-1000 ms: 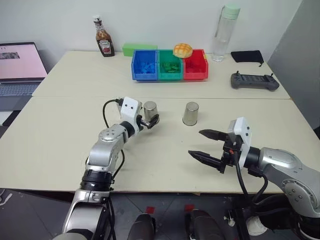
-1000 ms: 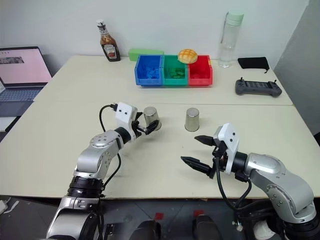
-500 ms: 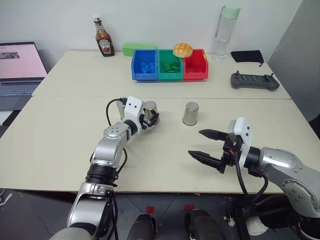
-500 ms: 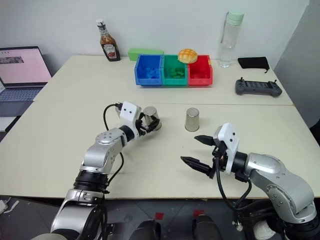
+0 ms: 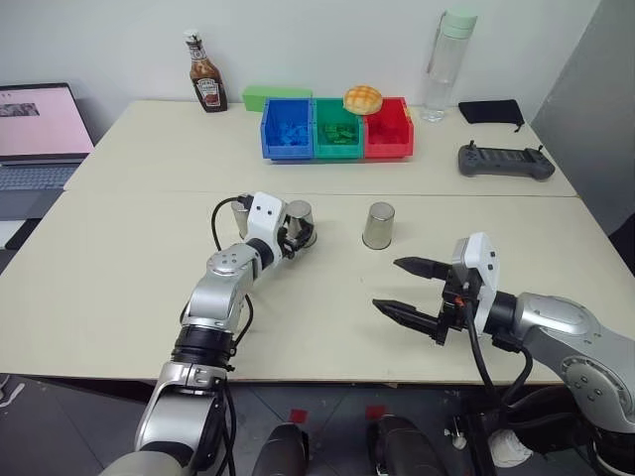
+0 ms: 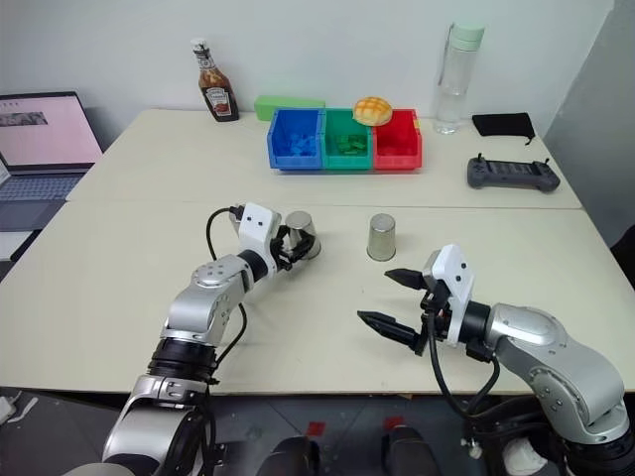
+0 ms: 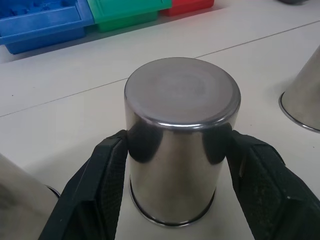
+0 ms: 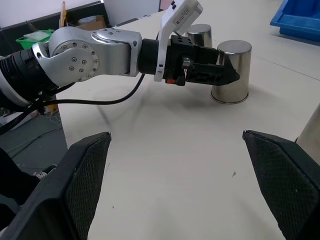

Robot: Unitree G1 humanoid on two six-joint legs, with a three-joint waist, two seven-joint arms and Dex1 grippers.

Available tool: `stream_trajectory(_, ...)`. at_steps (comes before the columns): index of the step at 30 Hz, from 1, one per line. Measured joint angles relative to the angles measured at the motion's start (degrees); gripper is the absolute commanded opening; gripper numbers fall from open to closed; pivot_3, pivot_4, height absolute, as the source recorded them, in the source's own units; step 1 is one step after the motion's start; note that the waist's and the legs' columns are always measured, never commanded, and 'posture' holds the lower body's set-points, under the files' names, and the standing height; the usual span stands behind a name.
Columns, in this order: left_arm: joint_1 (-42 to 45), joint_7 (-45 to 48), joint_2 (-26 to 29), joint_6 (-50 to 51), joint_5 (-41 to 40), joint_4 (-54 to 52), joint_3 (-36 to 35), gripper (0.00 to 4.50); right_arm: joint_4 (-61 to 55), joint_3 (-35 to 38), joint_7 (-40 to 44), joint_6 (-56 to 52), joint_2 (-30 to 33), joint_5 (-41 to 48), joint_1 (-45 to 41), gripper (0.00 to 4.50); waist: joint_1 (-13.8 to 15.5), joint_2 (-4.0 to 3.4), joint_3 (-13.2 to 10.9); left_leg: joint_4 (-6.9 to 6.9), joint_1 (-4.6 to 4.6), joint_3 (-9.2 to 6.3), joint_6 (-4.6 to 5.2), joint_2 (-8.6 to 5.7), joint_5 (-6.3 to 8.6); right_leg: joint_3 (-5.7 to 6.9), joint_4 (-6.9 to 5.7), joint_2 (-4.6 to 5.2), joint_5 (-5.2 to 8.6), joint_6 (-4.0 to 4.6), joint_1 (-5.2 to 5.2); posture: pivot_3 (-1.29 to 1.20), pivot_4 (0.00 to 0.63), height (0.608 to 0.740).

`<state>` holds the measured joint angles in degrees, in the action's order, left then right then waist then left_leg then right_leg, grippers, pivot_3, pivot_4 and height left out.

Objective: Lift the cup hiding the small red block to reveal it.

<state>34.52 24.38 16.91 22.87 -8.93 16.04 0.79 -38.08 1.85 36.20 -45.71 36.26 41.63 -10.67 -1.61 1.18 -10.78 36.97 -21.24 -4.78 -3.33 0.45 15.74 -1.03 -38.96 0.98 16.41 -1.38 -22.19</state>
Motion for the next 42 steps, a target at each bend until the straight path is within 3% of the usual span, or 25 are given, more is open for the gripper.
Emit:
stream_trajectory(14,-1.0,0.1,0.9,0.5,-1.5,-9.0,-2.5,2.73,-0.6,0.0,-0.4,-0.2,0.0,0.2,0.0,4.5,0.0,0.0,0.0,0.0,-0.02,0.0,-0.01,0.03,0.0,0.0,0.0,0.0,0.0,0.0,-0.02,0.0,0.15,0.74)
stream_trajectory(23,-13.5,-0.2,7.3,11.5,-6.6,-29.5,-8.7,2.73,-0.4,-0.4,-0.7,-0.1,-0.1,0.2,-0.6,4.5,-0.1,0.0,0.0,0.02,-0.01,0.0,-0.01,0.13,-0.01,-0.03,-0.01,0.04,0.01,-0.02,-0.03,0.0,0.15,0.74)
stream_trajectory(29,-18.1,-0.8,10.2,16.4,-9.1,-36.1,-13.7,2.73,0.4,-1.1,-0.1,0.2,-0.5,0.1,-1.7,4.5,-0.1,0.0,0.0,0.01,0.01,0.0,-0.01,0.11,0.0,-0.02,0.0,0.04,0.03,-0.05,-0.02,0.0,0.15,0.74)
stream_trajectory(35,-24.0,0.1,10.6,15.7,-9.0,-34.5,-14.3,2.73,1.5,-2.0,0.0,0.3,-0.8,0.1,-2.7,4.5,0.0,0.0,0.0,0.01,0.0,-0.01,0.0,0.11,0.0,-0.01,0.0,0.04,0.01,-0.02,-0.02,0.0,0.15,0.74)
stream_trajectory(42,-24.1,1.3,10.6,9.0,-7.5,-28.3,-12.8,2.73,2.1,-2.6,0.1,0.3,-0.8,0.0,-3.6,4.5,0.1,0.0,0.0,0.01,-0.01,0.01,0.0,0.1,0.0,-0.02,0.01,0.04,0.0,0.0,-0.02,0.0,0.15,0.74)
